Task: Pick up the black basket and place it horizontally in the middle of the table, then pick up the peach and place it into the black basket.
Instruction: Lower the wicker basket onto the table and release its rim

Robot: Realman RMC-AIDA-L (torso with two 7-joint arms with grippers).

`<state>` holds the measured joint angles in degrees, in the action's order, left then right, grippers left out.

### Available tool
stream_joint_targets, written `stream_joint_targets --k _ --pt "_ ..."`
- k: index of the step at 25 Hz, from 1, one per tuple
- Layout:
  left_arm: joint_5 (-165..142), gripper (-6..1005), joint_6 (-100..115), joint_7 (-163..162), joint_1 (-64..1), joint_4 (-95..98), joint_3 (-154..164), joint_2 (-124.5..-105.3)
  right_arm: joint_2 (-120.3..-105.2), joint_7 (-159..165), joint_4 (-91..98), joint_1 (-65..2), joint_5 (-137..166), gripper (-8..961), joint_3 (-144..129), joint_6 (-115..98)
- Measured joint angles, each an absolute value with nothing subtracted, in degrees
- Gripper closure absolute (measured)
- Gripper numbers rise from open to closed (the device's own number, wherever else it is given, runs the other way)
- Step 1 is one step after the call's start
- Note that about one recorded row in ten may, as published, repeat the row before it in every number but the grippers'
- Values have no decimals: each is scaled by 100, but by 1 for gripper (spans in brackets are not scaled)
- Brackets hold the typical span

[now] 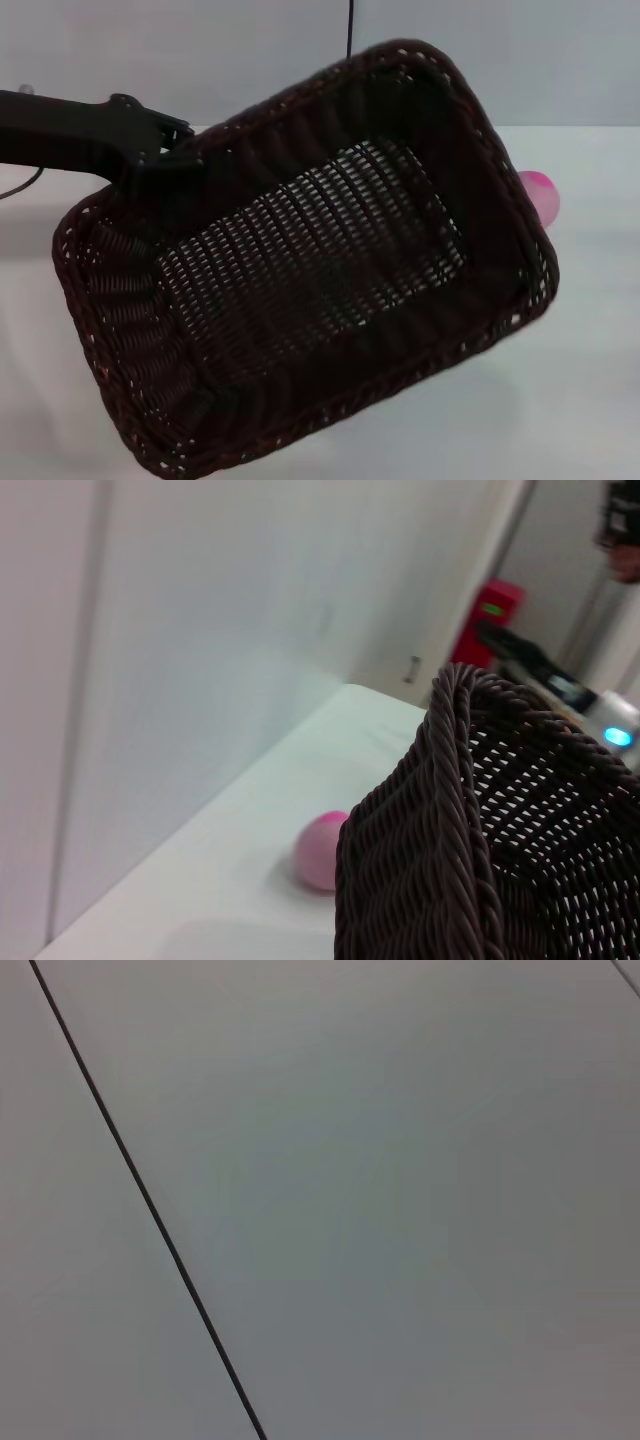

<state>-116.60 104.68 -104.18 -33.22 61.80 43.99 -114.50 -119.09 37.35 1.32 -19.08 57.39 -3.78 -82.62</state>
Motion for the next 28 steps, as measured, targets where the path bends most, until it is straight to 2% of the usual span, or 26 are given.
stream_joint_targets --k 11,20,28 --pt "-11888 792 10500 -9770 -3664 6266 4762 -11510 -11909 3735 83 -1934 5739 460 -378 -8102" --pt "-12612 787 10467 -9263 -4128 6218 5114 -11777 -11909 3735 61 -1951 5739 460 -378 -7993" --pt "-12715 782 10316 -9226 -4274 6150 5456 -11786 -11909 3735 58 -1944 5739 459 -378 -7971"
